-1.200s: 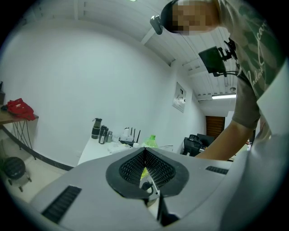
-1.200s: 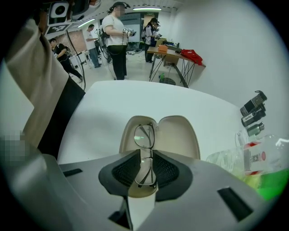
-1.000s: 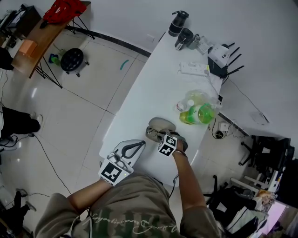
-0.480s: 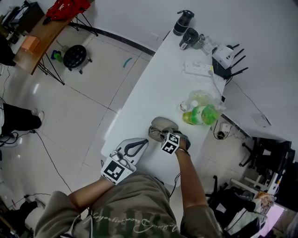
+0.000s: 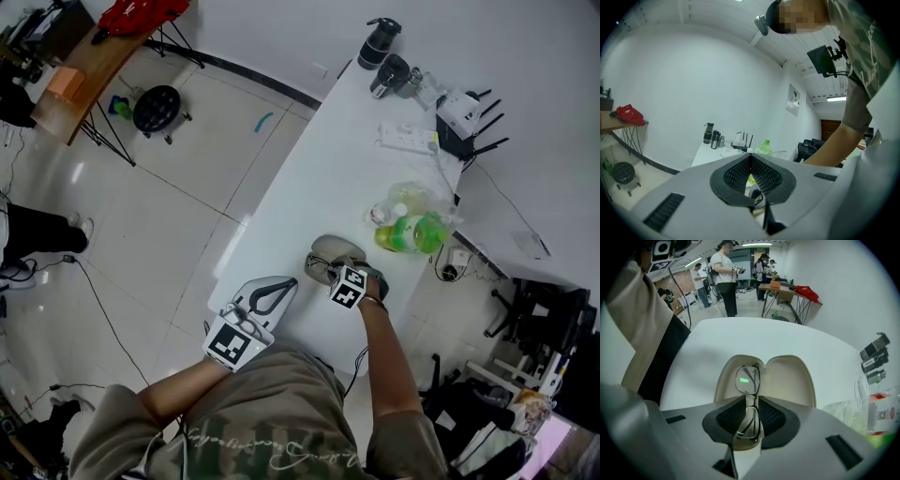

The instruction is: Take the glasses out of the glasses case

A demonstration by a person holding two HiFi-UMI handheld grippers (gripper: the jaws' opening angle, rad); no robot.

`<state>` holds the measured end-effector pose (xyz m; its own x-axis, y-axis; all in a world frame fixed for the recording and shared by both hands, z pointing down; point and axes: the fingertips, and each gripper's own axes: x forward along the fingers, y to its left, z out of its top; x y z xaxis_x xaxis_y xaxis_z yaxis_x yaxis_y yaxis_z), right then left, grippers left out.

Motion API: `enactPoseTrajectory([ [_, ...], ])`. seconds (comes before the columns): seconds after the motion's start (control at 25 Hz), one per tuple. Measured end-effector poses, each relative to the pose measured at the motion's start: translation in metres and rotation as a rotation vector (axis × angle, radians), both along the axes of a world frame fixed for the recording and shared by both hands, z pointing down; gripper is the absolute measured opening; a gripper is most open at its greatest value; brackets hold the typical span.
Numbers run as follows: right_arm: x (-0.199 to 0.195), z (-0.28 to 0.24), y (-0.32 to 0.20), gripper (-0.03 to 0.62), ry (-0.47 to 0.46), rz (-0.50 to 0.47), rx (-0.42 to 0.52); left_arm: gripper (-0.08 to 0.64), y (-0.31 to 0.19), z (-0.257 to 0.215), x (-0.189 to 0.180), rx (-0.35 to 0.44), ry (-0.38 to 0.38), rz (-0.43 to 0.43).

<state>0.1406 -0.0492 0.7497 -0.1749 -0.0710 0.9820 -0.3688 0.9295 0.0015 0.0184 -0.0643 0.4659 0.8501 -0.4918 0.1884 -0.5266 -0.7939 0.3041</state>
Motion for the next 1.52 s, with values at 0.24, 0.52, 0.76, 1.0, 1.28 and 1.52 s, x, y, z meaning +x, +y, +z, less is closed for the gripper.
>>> enactPoseTrajectory([
  [0.24,0.004,0.008,-0.001,0.091,0.006,0.002,-0.011,0.008,-0.002,0.005,0.002,-0.014,0.012,-0.001],
  [0.52,0.0,0.006,-0.003,0.087,0.001,-0.003,-0.025,0.008,-0.004,0.014,-0.005,-0.029,-0.011,-0.018],
  [0.76,-0.003,0.006,-0.006,0.041,0.024,-0.025,0.003,0.008,-0.002,0.012,-0.007,-0.021,0.004,-0.003],
  [1.0,-0.004,0.005,-0.004,0.043,0.032,-0.026,0.001,0.008,0.002,0.007,-0.004,-0.02,0.027,0.007],
  [1.28,-0.003,0.01,-0.004,0.043,0.028,-0.008,-0.007,0.008,0.003,0.006,-0.006,-0.025,0.047,0.011],
  [1.52,-0.006,0.008,-0.003,0.043,0.027,-0.007,-0.009,0.008,0.004,0.005,-0.008,-0.023,0.049,0.012],
])
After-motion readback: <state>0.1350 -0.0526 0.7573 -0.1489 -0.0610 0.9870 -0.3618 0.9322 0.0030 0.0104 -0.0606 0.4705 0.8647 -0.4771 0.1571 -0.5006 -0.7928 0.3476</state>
